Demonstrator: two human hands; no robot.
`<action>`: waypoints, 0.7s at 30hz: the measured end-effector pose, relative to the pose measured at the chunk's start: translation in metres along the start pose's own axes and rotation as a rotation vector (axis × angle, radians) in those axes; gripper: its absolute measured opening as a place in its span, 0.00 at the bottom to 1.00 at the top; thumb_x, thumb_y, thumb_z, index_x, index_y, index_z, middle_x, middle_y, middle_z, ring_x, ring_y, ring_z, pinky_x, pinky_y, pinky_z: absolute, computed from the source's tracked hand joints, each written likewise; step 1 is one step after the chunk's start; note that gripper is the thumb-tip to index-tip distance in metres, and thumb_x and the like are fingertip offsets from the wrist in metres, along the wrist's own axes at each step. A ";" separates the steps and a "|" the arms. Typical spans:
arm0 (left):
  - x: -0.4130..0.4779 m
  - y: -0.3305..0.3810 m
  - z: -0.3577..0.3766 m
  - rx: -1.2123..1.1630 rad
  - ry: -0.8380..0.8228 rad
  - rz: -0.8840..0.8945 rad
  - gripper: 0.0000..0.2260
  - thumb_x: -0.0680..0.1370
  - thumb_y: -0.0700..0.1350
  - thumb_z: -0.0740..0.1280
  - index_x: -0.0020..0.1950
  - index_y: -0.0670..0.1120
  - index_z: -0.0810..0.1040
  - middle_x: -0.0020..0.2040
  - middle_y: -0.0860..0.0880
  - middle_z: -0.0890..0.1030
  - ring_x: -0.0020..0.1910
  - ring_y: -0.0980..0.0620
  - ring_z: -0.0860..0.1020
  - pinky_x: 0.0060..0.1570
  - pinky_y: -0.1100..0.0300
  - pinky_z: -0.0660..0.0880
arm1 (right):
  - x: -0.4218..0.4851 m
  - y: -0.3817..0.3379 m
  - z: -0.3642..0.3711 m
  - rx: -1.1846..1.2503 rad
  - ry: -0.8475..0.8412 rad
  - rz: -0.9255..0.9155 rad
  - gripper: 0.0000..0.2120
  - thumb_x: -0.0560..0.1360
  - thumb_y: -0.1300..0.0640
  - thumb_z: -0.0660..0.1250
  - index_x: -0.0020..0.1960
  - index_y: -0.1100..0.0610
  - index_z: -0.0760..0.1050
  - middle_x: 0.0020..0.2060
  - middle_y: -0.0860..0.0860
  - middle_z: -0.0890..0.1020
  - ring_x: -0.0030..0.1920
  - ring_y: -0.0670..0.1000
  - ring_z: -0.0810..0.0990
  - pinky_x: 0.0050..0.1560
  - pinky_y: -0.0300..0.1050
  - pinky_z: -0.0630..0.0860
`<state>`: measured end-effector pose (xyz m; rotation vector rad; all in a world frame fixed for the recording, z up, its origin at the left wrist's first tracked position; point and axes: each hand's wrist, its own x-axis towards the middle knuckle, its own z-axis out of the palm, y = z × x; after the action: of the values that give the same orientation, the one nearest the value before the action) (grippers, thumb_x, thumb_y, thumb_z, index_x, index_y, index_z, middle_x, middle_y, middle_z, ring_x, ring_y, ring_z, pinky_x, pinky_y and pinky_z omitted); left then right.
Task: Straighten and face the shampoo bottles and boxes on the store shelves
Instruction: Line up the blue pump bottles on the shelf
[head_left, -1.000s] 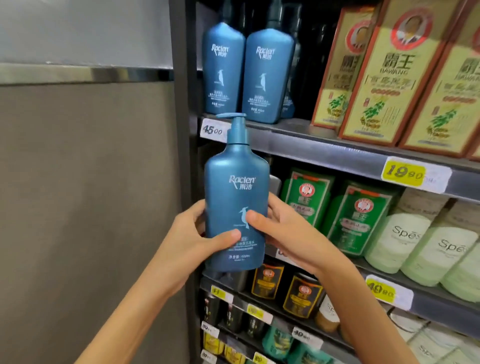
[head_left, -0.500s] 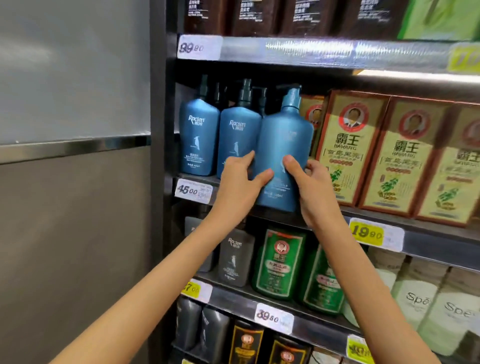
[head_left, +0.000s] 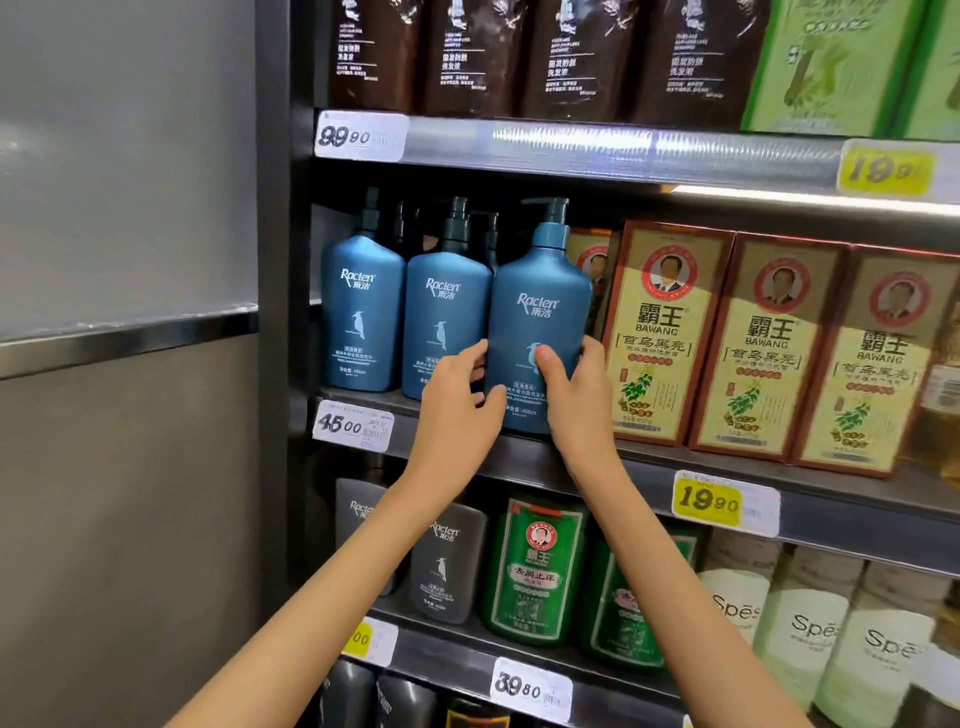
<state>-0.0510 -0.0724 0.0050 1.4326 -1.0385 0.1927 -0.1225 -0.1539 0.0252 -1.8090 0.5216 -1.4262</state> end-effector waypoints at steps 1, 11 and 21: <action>0.000 -0.001 0.001 -0.024 -0.008 -0.004 0.22 0.76 0.36 0.64 0.70 0.42 0.67 0.65 0.44 0.72 0.62 0.53 0.72 0.57 0.68 0.71 | 0.001 0.001 0.001 -0.013 -0.001 -0.001 0.17 0.78 0.59 0.63 0.64 0.64 0.65 0.53 0.54 0.75 0.47 0.48 0.74 0.37 0.32 0.67; -0.005 -0.014 0.007 -0.048 0.014 -0.019 0.24 0.75 0.38 0.66 0.70 0.46 0.66 0.59 0.49 0.70 0.56 0.58 0.71 0.56 0.64 0.70 | -0.012 0.017 -0.002 -0.291 -0.104 -0.018 0.20 0.77 0.60 0.64 0.66 0.64 0.65 0.62 0.58 0.76 0.61 0.54 0.74 0.54 0.35 0.67; 0.003 -0.025 0.002 -0.014 0.057 -0.102 0.16 0.77 0.36 0.62 0.65 0.39 0.72 0.60 0.44 0.77 0.52 0.56 0.74 0.43 0.84 0.65 | 0.001 0.017 0.010 -0.458 -0.139 0.122 0.21 0.79 0.57 0.61 0.66 0.68 0.61 0.64 0.63 0.71 0.62 0.60 0.71 0.54 0.45 0.67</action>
<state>-0.0340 -0.0806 -0.0110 1.4553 -0.9160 0.1513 -0.1102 -0.1624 0.0124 -2.1689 0.9270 -1.1499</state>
